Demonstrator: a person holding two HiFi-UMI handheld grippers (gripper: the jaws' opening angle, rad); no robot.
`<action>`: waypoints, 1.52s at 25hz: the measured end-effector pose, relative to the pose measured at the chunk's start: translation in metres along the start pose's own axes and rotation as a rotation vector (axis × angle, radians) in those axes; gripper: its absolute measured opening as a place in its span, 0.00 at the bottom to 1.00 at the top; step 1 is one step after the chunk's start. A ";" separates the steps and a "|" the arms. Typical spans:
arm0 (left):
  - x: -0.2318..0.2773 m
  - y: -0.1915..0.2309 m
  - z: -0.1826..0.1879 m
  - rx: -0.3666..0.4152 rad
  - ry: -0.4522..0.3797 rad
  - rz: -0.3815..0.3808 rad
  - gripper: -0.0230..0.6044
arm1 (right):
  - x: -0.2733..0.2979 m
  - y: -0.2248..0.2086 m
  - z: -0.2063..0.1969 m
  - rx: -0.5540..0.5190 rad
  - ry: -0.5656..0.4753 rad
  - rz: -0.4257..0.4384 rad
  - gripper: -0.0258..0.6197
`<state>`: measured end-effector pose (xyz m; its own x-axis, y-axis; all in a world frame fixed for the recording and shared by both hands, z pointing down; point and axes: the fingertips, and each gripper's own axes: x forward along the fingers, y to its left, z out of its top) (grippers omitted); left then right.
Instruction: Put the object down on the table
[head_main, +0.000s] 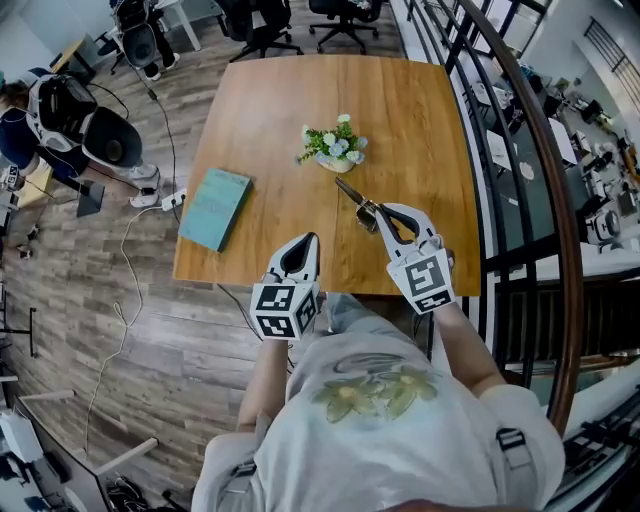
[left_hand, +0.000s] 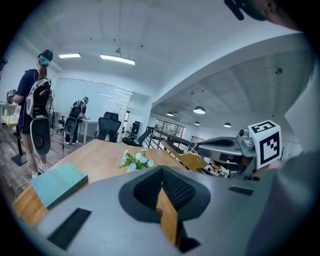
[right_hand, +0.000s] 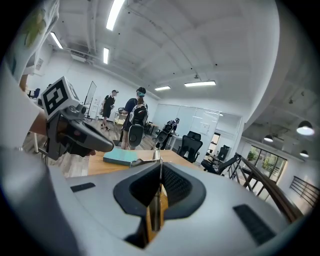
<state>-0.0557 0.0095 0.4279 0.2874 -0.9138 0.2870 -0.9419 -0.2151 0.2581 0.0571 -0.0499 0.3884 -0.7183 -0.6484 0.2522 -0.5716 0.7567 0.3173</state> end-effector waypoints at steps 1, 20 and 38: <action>0.002 0.003 0.002 0.000 -0.001 -0.003 0.06 | 0.005 0.002 -0.001 -0.003 0.002 0.002 0.06; 0.050 0.041 -0.008 -0.029 0.085 -0.012 0.06 | 0.075 0.000 -0.052 -0.025 0.144 0.066 0.06; 0.077 0.089 -0.014 -0.076 0.130 0.041 0.06 | 0.137 0.008 -0.106 -0.034 0.274 0.155 0.06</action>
<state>-0.1148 -0.0748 0.4856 0.2740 -0.8678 0.4145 -0.9388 -0.1478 0.3112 -0.0036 -0.1412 0.5225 -0.6596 -0.5272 0.5357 -0.4467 0.8482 0.2847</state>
